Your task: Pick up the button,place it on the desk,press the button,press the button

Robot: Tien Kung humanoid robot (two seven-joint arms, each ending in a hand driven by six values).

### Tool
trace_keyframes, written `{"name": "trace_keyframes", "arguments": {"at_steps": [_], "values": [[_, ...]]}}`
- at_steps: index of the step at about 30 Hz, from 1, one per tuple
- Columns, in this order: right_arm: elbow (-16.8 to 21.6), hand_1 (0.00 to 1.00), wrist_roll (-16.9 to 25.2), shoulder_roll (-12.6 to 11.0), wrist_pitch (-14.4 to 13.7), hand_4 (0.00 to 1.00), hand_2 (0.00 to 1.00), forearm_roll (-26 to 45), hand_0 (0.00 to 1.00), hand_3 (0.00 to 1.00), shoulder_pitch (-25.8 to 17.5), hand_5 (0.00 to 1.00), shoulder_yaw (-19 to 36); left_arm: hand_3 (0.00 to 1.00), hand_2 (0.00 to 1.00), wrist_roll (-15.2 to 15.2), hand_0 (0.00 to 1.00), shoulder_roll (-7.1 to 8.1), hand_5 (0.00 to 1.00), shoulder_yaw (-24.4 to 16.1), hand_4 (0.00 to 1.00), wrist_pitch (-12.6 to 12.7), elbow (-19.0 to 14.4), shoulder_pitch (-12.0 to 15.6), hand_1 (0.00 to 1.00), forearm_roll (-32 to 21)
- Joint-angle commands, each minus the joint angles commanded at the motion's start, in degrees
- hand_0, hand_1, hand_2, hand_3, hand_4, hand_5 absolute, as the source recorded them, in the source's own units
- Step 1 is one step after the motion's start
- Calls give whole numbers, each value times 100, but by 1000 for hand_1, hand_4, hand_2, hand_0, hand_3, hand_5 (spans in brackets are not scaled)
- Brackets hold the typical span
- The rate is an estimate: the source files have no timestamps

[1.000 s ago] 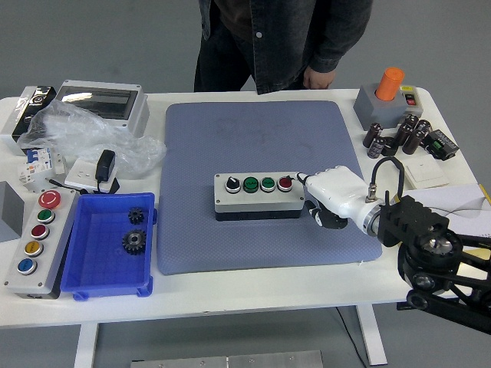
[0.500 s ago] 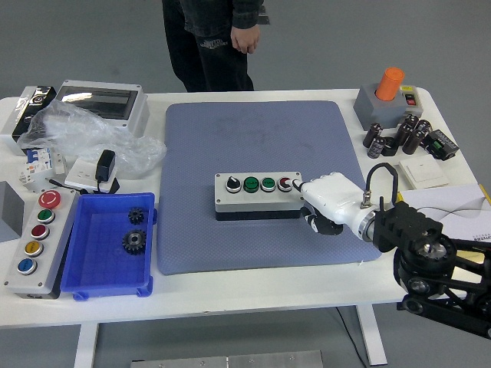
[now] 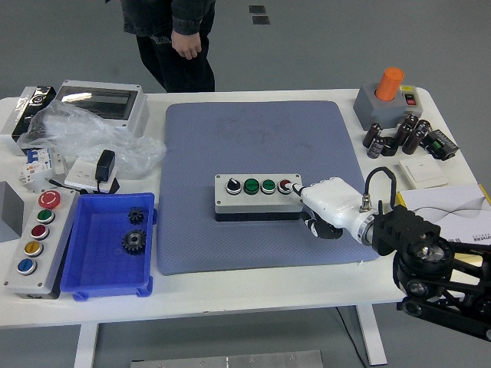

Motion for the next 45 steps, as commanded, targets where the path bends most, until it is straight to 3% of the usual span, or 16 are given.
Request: {"name": "trace_keyframes", "arguments": {"at_steps": [10,14,20,21,26,27,32,33,38,39,45], "values": [[115,343,86,-57,-98,365,206,47,388,884,-42,2,101,636,633,-4,671,-4,409,14,573,4,-2,48,701,-35],[549,343,217,-308,-175,365,206,233,388,884,-172,2,577,636,633,-1,671,3,409,70,573,5,4,79,701,-109],[564,344,487,-639,-346,364,206,651,387,883,-458,2,1403,636,634,0,673,-1,410,102,574,8,6,101,701,-135],[564,341,536,-654,-357,722,340,702,292,887,-499,325,1557,636,634,1,673,-4,412,117,575,7,7,105,701,-142],[564,341,743,-469,-407,722,340,725,292,887,-498,325,2190,636,634,-1,673,-3,412,162,575,8,10,127,701,-166],[520,590,745,-384,-411,846,665,620,536,865,-480,396,2297,636,634,-1,673,-2,412,174,575,8,12,127,702,-173],[319,590,708,-130,-486,846,665,150,536,865,-475,396,2514,636,634,-7,673,4,412,183,575,12,17,120,702,-179],[325,916,713,-119,-514,998,990,113,881,998,-488,630,2536,636,634,-8,674,5,412,178,576,14,19,119,702,-182],[356,916,760,-101,-629,998,990,157,881,998,-631,630,2647,636,634,-5,674,13,412,295,576,14,43,136,702,-327],[375,986,777,-99,-662,998,998,184,970,998,-682,665,2688,637,635,-5,674,12,412,299,578,15,45,141,702,-345],[374,975,724,-6,-759,998,998,193,966,998,-849,655,2772,639,637,12,678,-3,412,387,579,16,57,143,704,-449]]}}
